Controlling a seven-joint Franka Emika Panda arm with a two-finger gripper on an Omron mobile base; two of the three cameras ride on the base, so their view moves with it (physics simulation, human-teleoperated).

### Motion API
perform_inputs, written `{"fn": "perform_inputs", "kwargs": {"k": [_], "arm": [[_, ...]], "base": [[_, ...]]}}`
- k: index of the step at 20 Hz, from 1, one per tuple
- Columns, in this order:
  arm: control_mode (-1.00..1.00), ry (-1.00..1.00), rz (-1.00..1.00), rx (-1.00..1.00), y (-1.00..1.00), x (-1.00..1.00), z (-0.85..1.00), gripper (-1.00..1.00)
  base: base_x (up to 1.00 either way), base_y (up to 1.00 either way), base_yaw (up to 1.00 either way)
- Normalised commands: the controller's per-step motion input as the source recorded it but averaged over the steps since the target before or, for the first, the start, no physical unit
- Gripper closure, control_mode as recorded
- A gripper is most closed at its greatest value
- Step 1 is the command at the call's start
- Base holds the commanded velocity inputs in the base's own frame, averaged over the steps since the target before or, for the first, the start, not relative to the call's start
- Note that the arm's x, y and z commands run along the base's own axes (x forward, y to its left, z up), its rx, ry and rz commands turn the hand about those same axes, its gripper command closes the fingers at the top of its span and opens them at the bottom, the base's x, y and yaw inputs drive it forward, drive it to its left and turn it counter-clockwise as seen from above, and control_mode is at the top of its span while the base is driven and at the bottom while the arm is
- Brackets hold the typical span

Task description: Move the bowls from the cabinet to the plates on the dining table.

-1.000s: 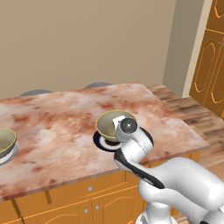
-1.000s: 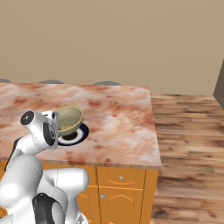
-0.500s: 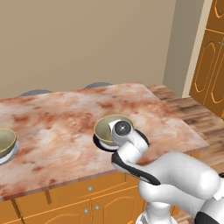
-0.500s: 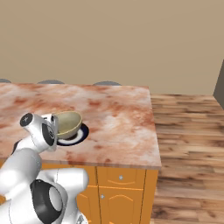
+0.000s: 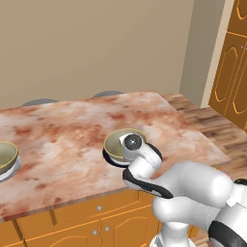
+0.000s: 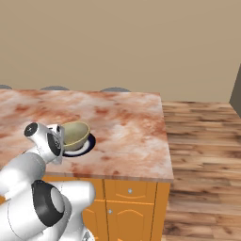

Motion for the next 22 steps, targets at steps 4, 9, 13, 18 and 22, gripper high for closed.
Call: {"fn": "perform_inputs", "kwargs": {"k": [4, 9, 13, 18, 22], "arm": [[-1.00, 0.00, 0.00, 0.00, -0.14, 0.17, -0.16, 1.00], [-1.00, 0.00, 0.00, 0.00, -0.03, 0.10, -0.23, 1.00], [-1.00, 0.00, 0.00, 0.00, 0.00, 0.10, -0.24, 1.00], [-1.00, 0.00, 0.00, 0.00, 0.00, 0.06, -0.12, 1.00], [-1.00, -0.03, 0.00, 0.00, 0.00, -0.11, 0.11, 1.00]], "base": [[0.00, 0.00, 0.00], [0.00, 0.00, 0.00], [0.00, 0.00, 0.00], [0.00, 0.00, 0.00], [0.00, 0.00, 0.00]]}}
